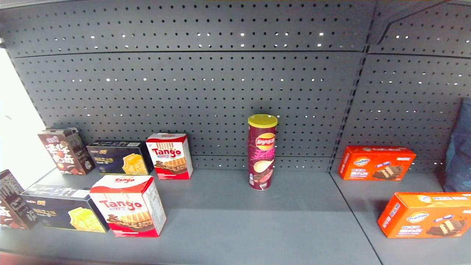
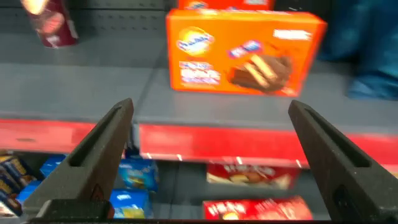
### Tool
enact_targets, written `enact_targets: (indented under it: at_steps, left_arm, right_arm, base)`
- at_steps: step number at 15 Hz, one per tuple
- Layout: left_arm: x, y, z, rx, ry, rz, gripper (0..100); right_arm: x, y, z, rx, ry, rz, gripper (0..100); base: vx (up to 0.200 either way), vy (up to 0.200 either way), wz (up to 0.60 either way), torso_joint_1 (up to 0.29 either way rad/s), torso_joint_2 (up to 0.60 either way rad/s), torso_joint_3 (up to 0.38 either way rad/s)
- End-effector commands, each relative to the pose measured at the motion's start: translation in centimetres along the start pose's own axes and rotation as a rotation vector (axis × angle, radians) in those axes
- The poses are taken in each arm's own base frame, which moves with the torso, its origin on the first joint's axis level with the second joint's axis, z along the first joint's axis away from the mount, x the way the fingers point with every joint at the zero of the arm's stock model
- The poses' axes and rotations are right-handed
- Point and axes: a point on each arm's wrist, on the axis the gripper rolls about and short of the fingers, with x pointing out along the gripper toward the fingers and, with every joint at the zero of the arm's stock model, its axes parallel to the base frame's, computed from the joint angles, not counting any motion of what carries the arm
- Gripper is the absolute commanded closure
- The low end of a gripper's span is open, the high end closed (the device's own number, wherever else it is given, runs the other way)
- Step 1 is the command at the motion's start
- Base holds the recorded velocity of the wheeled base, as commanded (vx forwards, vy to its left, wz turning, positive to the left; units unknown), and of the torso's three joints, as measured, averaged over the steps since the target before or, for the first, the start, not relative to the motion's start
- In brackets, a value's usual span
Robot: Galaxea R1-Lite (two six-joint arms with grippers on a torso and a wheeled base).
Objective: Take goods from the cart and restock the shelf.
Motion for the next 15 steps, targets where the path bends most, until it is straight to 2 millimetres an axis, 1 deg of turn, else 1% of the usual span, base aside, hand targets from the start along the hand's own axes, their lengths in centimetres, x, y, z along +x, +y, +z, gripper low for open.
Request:
enact_targets:
  at_steps: [1,15]
  left_arm:
    - [0.01,0.0,-0.01,0.0,0.002,-0.001,0]
    - [0.01,0.01,-0.01,-0.008,0.002,0.001,0]
  right_arm:
    - [0.0,0.0,-0.01,0.0,0.002,0.0,0]
    - [0.0,0.0,-0.01,0.001,0.002,0.0,0]
  base:
    - [0.0,0.0,0.6,0.002,0.0,0.002]
    - [0.0,0.0,0.6,0.003,0.0,0.001]
